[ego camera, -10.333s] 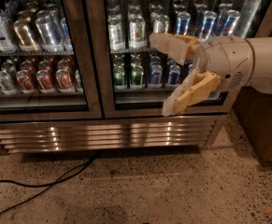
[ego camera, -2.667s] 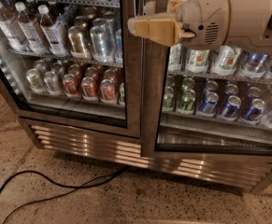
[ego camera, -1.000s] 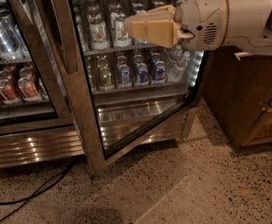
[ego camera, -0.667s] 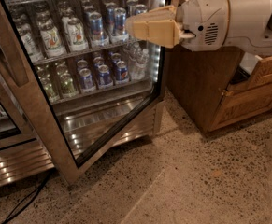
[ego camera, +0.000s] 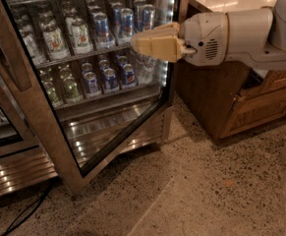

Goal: Open right fridge door

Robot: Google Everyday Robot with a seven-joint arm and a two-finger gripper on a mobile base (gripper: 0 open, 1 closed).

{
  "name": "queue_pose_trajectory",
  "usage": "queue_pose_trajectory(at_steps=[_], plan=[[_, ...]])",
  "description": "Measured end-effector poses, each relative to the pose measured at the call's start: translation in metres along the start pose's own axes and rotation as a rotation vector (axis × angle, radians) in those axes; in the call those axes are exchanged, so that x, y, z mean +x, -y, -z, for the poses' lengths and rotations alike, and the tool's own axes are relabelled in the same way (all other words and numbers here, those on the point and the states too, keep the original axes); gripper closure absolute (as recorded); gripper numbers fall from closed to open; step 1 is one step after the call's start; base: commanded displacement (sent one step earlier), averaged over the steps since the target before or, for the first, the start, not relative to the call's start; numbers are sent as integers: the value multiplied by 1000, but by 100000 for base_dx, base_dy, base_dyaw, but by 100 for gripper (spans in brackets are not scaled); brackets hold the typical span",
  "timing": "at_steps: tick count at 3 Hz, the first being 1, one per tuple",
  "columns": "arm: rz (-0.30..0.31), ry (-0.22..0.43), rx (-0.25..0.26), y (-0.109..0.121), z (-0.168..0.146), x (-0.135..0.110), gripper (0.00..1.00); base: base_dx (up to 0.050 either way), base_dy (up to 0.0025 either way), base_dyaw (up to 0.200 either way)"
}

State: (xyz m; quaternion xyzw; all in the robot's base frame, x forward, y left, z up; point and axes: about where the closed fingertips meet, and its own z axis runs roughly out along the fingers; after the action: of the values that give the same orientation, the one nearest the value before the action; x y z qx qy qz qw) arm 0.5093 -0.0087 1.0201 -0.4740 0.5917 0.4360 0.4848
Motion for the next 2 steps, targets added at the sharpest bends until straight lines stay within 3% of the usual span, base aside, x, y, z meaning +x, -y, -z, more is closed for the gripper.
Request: queue_pose_trajectory(at_steps=[1,2], plan=[[-53,-14,55,13,-8,49,100,0,0,0],[-59,9,50,6,-19,60,100,0,0,0]])
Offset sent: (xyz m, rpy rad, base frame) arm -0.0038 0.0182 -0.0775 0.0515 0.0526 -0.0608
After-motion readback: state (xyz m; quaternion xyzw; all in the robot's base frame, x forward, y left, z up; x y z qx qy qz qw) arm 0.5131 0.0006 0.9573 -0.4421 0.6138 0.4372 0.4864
